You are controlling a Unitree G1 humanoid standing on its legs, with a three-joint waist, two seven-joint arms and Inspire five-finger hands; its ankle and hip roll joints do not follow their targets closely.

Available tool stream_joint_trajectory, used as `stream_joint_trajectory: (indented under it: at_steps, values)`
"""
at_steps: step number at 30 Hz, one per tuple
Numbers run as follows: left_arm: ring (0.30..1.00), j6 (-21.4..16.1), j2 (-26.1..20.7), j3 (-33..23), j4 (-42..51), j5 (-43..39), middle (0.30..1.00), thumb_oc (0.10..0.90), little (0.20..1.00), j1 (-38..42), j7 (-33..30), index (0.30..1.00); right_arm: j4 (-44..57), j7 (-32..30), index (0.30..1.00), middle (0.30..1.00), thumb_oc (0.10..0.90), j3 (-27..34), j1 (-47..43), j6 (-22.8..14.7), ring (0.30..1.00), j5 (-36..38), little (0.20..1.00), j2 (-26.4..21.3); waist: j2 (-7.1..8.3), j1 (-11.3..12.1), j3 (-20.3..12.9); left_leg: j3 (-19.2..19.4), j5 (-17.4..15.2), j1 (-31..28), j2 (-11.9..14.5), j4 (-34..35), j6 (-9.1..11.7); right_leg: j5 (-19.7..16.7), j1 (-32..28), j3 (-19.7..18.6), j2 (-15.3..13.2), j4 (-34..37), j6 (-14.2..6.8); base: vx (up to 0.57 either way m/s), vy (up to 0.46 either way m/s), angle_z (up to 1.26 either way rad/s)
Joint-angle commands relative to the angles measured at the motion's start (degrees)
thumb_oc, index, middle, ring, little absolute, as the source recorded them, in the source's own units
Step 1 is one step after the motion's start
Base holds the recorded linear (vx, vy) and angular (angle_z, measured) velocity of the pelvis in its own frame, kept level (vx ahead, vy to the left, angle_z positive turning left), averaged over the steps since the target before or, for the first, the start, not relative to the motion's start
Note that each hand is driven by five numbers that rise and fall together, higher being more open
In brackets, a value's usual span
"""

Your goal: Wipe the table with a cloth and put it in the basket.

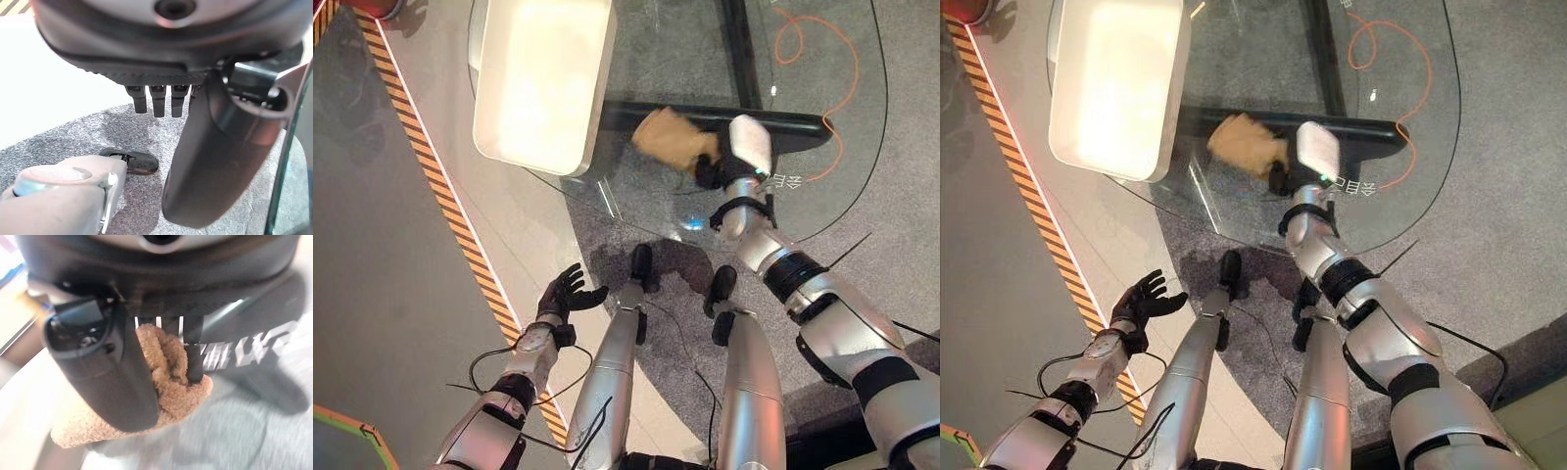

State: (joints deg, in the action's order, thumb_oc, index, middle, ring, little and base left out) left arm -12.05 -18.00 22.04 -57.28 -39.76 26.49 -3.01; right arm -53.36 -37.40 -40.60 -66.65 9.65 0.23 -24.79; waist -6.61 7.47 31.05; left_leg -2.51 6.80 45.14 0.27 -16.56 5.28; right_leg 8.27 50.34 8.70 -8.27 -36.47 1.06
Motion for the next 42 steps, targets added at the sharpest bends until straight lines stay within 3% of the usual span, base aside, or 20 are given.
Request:
stream_joint_trajectory:
  at_steps: [1,13,21,33,42]
  values:
    - [0.900,-2.2,-0.3,0.0,0.1,-3.0,0.900,0.800,0.900,-1.5,-0.2,0.900,-0.7,-10.8,0.300,0.300,0.100,2.6,-8.9,-0.4,0.300,0.4,0.200,-9.0,-2.62,-1.5,-1.3,5.5,-7.2,0.1,-3.0,-6.1,-4.3,-5.3,-0.6,2.1,1.4,7.5,-1.8,0.00,0.000,0.00]
    - [0.900,-2.2,-1.5,-0.9,0.3,-4.2,0.900,0.800,0.900,-2.1,0.6,0.900,-2.0,-18.5,0.300,0.300,0.100,6.1,-7.8,-1.8,0.300,1.8,0.200,-14.2,-2.31,-2.5,-1.3,5.7,-7.8,0.5,-2.9,-6.5,-4.6,-4.9,-0.3,1.8,1.6,7.6,-1.7,0.00,0.000,0.00]
    - [0.900,-2.2,-2.0,-1.2,0.6,-4.1,0.900,0.800,0.900,-2.3,0.9,0.900,-2.2,-17.5,0.300,0.300,0.100,6.9,-7.5,-3.0,0.300,2.7,0.200,-14.7,-1.93,-2.5,-1.3,5.5,-7.9,0.7,-3.0,-6.4,-4.7,-4.9,-0.3,1.8,1.9,7.9,-1.6,0.00,0.000,0.00]
    - [0.900,-2.3,-2.3,-2.1,-0.4,-3.3,0.900,0.800,0.900,-1.6,2.2,0.900,3.0,-6.0,0.300,0.300,0.100,2.0,-7.4,-6.3,0.300,3.0,0.200,-10.7,-1.70,-1.9,-1.3,5.3,-7.6,0.3,-3.3,-5.9,-4.6,-4.7,-1.0,2.3,1.9,8.4,-1.5,0.00,0.000,0.00]
    - [0.900,-2.5,-0.6,-2.0,-0.2,-1.6,0.900,0.800,0.900,-1.2,1.0,0.900,10.0,6.1,0.300,0.300,0.100,-3.7,-4.6,-6.4,0.300,-3.2,0.200,-4.6,-1.76,-1.4,-1.3,5.3,-7.1,-0.3,-3.6,-5.1,-4.3,-4.2,-1.7,2.8,1.8,8.7,-1.4,0.00,0.000,0.00]
